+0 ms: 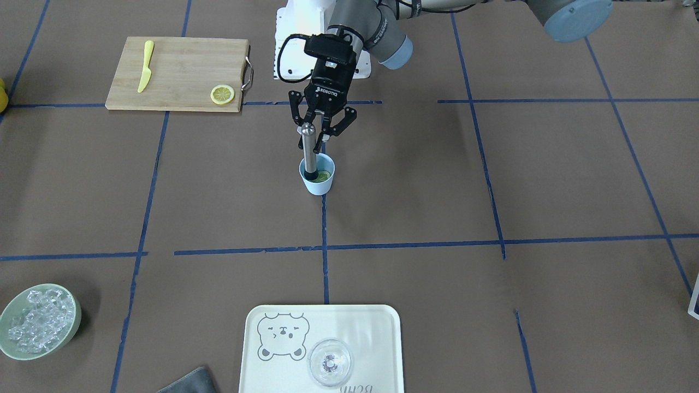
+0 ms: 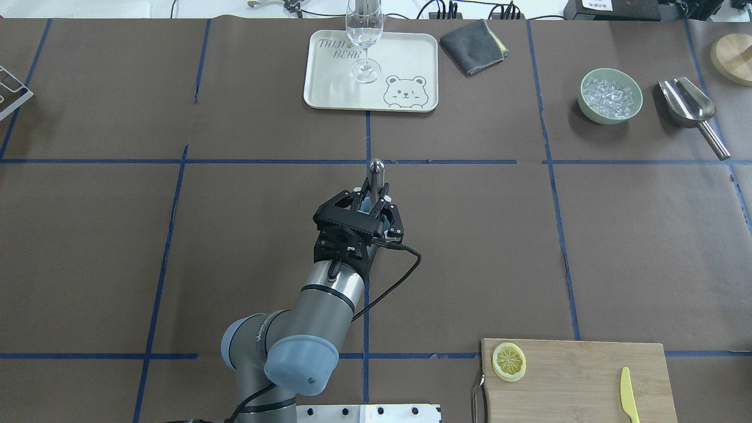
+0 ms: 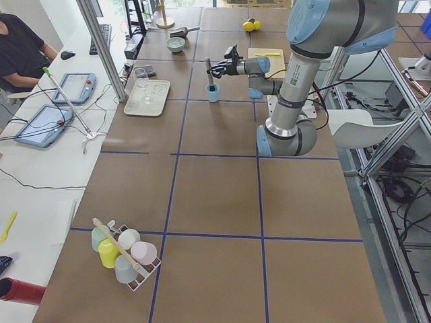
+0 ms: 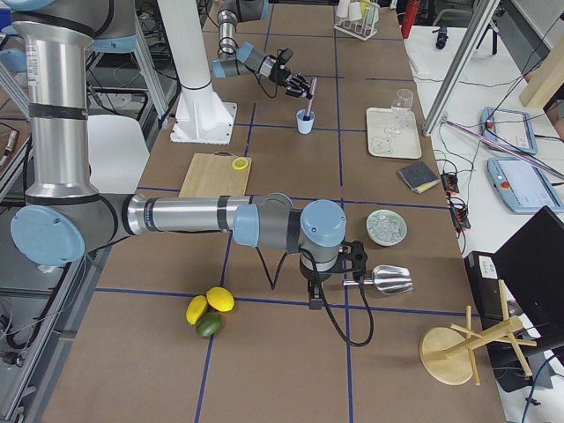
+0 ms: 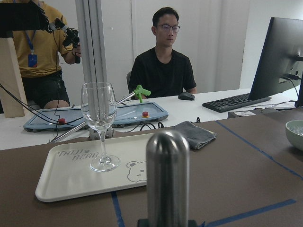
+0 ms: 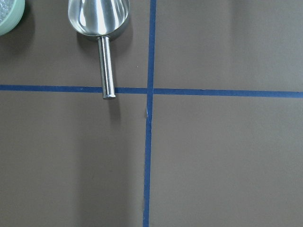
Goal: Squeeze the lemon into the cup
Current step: 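Press the muddler down into the cup onto the lemon slice, then raise the muddler out of the cup with the left gripper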
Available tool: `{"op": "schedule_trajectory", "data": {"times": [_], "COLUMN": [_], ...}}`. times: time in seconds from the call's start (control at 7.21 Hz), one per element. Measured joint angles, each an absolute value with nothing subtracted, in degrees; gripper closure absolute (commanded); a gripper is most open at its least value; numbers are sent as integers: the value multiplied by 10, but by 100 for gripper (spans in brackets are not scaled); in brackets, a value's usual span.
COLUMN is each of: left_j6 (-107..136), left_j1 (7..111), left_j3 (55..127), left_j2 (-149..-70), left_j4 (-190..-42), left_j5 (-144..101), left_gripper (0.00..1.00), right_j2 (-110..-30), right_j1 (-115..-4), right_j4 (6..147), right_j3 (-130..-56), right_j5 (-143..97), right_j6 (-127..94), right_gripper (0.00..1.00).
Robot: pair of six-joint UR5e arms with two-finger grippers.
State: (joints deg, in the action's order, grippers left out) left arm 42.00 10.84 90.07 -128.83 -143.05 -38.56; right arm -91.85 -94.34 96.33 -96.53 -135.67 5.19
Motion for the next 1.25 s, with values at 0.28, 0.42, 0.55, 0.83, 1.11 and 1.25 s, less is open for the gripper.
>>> {"op": "schedule_trajectory", "data": {"times": [0.28, 0.42, 0.55, 0.83, 1.11, 1.25], "left_j6": [374, 363, 355, 344, 322, 318], "left_j1": [113, 115, 120, 150, 206, 232], "left_j3": [936, 952, 969, 999, 1028, 1047], "left_j2": [-1287, -1286, -1284, -1271, -1234, -1205], "left_j4": [-1443, -1445, -1444, -1438, -1436, -1430], "left_j5": [-391, -392, -392, -429, -514, -564], "left_gripper": [100, 100, 100, 100, 100, 100], "right_j2": [-918, -919, -919, -920, -923, -924], "right_j1": [-948, -950, -951, -955, -957, -958], "right_j4": [963, 963, 963, 963, 964, 965], "right_j3": [-967, -967, -969, -972, -981, -985], "right_j5": [-1358, -1358, -1358, -1357, -1357, -1357], "right_j6": [52, 52, 52, 52, 52, 52], "right_gripper": [0, 0, 0, 0, 0, 0]}}
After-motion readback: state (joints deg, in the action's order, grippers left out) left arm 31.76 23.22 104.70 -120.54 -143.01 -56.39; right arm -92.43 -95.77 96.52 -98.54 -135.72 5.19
